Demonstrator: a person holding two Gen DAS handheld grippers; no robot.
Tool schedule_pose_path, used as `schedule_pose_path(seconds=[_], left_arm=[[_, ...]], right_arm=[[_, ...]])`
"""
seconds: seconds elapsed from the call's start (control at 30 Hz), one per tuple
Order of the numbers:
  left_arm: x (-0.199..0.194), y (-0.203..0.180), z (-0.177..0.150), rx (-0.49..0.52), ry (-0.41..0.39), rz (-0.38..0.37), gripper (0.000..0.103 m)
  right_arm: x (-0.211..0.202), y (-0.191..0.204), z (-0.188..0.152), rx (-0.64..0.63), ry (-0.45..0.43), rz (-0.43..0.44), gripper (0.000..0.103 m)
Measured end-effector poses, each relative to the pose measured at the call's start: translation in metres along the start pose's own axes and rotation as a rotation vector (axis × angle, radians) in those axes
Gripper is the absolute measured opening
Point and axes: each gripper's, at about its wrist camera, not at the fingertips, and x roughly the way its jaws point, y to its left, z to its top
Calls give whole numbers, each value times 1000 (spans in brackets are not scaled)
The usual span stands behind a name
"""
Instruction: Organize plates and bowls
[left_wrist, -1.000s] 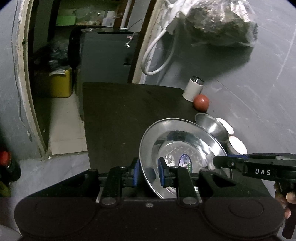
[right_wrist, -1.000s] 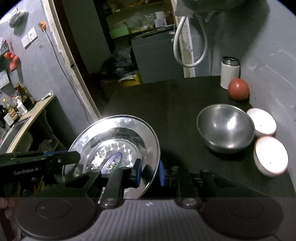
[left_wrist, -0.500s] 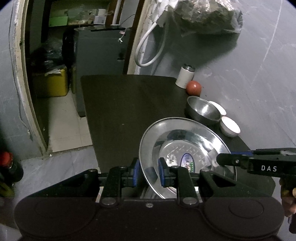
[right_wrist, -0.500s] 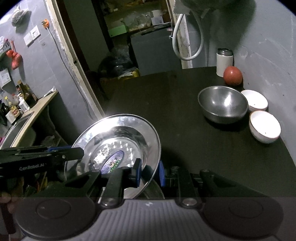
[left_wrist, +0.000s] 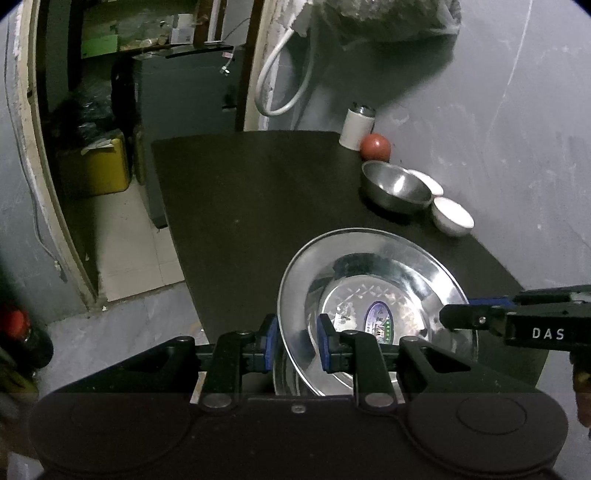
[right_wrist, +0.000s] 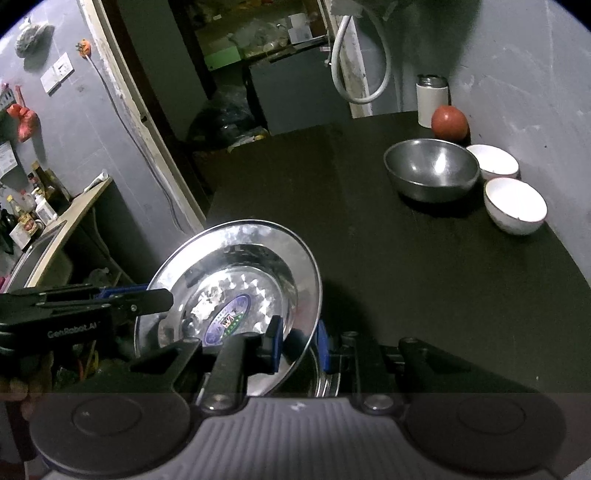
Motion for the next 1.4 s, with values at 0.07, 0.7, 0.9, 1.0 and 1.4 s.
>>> schedule_pose_path(seconds=[0.07,0.7,0.9,1.0,1.4], left_arm=[[0,0,-3,6,11,1,23],[3,-11,-19,91,76,40,26],[7,-17,-21,122,93,52,26],[11,-22,-20,132,102,56,26],[20,-30,-17,162,127,87,26]], right_arm=[[-1,1,-4,0,5,-4,22],[1,3,-21,1,61,-4,23],[0,2,-23,10,71,-6,23],[1,0,-23,15,77,-9,23],[3,0,-24,22,91,-18,24]])
